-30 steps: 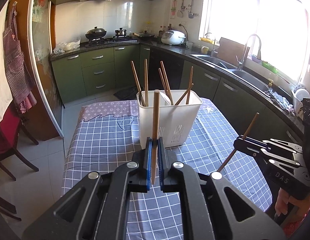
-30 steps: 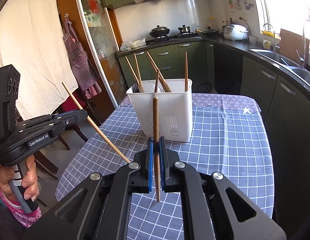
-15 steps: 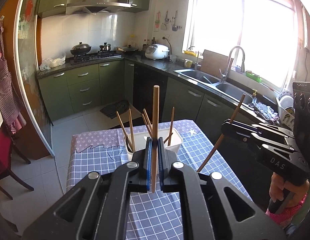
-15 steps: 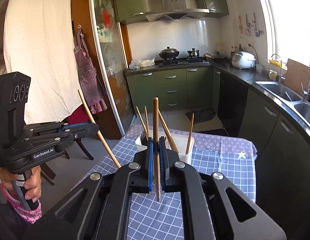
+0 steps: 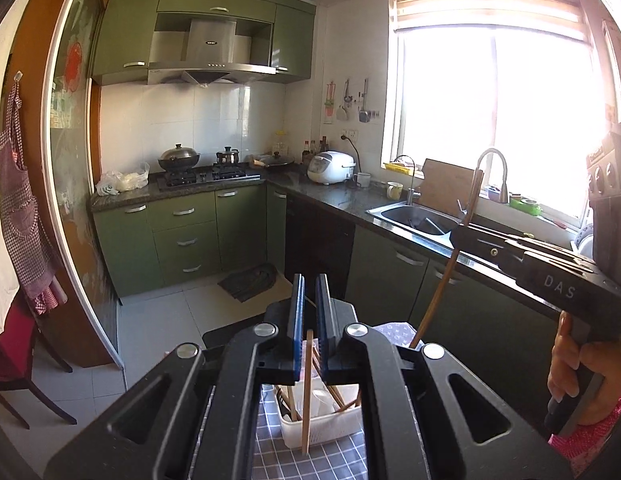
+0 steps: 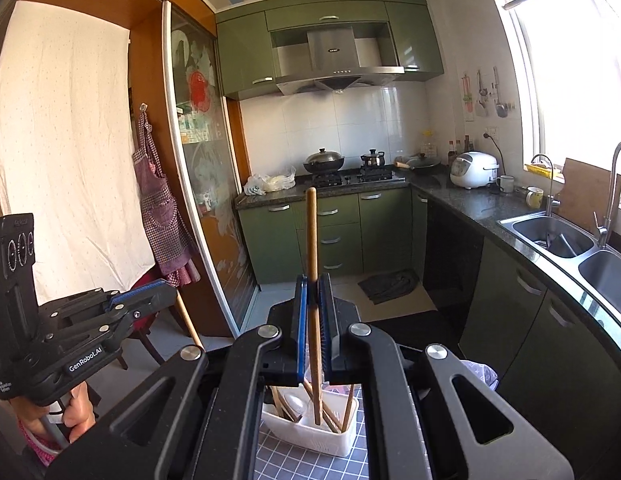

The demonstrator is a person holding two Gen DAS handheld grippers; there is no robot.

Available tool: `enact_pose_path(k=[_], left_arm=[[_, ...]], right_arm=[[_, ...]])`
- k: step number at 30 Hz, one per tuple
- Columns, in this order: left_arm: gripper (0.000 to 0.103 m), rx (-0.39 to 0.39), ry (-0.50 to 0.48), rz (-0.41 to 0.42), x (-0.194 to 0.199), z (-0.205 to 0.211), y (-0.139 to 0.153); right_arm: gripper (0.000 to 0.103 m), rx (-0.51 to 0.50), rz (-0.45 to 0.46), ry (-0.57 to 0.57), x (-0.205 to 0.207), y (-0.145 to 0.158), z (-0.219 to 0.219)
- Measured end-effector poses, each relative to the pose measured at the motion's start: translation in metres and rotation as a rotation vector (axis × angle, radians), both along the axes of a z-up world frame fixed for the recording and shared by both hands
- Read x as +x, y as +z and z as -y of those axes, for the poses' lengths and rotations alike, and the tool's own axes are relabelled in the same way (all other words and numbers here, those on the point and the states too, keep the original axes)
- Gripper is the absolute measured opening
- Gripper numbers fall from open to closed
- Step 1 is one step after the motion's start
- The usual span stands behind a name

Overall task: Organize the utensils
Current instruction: 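Insert both chopsticks into the white holder and open both grippers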

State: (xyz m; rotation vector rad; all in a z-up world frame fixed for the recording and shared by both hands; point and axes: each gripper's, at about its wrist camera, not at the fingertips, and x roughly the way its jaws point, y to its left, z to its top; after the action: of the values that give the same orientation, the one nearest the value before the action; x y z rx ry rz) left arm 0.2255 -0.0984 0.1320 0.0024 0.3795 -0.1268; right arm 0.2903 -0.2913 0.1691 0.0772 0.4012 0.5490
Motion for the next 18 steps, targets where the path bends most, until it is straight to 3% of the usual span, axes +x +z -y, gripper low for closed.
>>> enact_pose_path(k=[7, 18], left_arm=[[0.006, -0.020, 0.005, -0.035, 0.034, -0.006, -0.020], [0.006, -0.016, -0.049, -0.127, 0.021, -0.010, -0.053]], right_arm=[[0.006, -0.025, -0.074, -0.015, 0.039, -0.047, -0.013], [0.007, -0.083, -0.215, 0.009, 0.062, -0.121, -0.029]])
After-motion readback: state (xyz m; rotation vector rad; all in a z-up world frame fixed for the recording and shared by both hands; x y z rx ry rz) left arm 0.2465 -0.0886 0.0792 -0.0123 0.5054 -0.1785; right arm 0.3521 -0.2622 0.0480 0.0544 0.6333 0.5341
